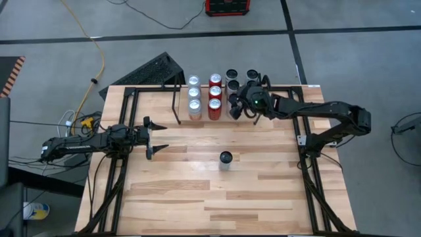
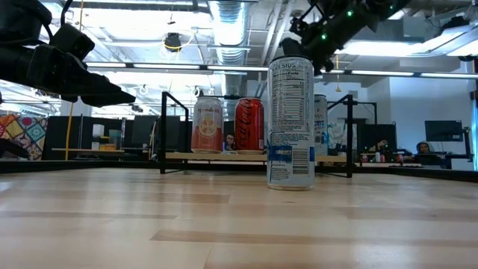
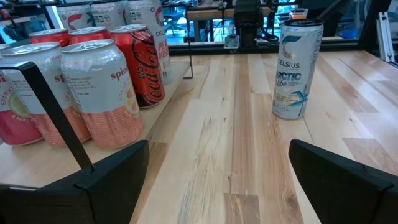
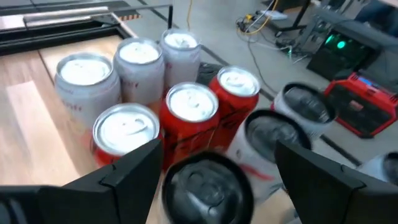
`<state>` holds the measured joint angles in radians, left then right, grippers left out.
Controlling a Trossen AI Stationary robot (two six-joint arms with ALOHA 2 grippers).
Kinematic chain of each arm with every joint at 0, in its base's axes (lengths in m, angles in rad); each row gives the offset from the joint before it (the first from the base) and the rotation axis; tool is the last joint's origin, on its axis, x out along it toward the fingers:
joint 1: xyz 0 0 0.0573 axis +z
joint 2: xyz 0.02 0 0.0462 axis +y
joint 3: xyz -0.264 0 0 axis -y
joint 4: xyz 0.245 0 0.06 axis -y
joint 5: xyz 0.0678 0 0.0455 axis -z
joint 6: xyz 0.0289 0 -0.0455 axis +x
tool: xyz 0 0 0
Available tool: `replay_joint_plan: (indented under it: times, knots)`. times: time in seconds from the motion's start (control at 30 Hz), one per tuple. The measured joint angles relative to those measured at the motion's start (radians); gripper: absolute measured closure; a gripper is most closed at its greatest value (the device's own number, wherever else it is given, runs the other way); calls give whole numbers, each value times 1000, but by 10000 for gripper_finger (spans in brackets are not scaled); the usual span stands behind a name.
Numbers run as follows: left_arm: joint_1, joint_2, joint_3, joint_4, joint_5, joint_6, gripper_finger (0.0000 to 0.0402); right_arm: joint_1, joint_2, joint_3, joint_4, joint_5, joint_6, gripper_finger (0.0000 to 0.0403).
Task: Place canned beverage on shelf
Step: Put the white blue soda can on the shelf aligned with the other white blue soda cans
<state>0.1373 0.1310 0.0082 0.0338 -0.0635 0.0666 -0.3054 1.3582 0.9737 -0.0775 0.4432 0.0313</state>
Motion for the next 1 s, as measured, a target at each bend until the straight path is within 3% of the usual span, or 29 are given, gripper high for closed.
replay_joint_plan:
  times: [0.3, 0.37, 0.53, 0.7, 0.87, 1.0]
  knots:
    - [0, 0, 0, 0, 0, 0, 28, 79, 0, 142, -119, 56, -22, 69]
    - [0, 0, 0, 0, 0, 0, 28, 120, 0, 194, -207, 40, 31, 69]
    - [0, 0, 0, 0, 0, 0, 28, 247, 0, 334, -420, -129, 278, 69]
    - [0, 0, 0, 0, 0, 0, 28, 448, 6, 364, -443, -141, 459, 71]
    - [0, 0, 0, 0, 0, 0, 28, 648, 26, 365, -439, 3, 500, 80]
    - [0, 0, 0, 0, 0, 0, 28, 746, 53, 367, -439, 122, 493, 82]
